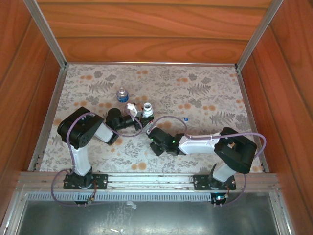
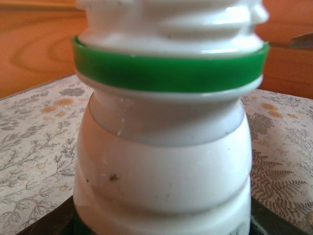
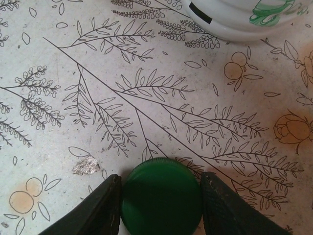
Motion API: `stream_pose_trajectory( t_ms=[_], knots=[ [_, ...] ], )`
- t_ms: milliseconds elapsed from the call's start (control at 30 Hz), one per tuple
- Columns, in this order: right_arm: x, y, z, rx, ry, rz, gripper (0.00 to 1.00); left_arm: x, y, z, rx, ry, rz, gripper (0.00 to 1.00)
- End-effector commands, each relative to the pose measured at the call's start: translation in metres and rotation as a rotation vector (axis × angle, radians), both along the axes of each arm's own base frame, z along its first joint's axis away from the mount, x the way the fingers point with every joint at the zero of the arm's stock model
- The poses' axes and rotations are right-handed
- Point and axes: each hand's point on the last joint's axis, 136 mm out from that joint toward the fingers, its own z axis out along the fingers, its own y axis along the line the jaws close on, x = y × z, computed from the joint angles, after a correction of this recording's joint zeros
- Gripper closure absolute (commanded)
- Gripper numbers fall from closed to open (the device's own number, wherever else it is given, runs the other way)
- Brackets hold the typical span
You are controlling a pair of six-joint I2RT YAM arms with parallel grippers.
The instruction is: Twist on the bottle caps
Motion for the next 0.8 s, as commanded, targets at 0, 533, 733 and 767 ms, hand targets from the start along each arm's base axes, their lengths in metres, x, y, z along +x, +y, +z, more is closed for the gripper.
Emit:
stream_pose_trajectory(
  t_ms=[0, 533, 733, 767],
  knots=[
    [-0.006, 0.003, 0.006, 0.005, 0.014, 0.011, 0.56, -0.002, 0.004, -0.003, 0.009, 0.004, -0.003, 0.46],
    [0.003, -0.014, 0.067, -0.004, -0.035, -0.06, 0.58, -0.003, 0.002, -0.003, 0.008, 0.001, -0.026, 0.46],
    [0.011, -0.022, 0.095, -0.081, -0.04, -0.081, 0.57, -0.005, 0.001, -0.005, 0.013, -0.003, -0.031, 0.46],
    [0.013, -0.022, 0.101, -0.075, -0.041, -0.082, 0.57, -0.005, 0.001, -0.005, 0.013, -0.002, -0.032, 0.46]
  ],
)
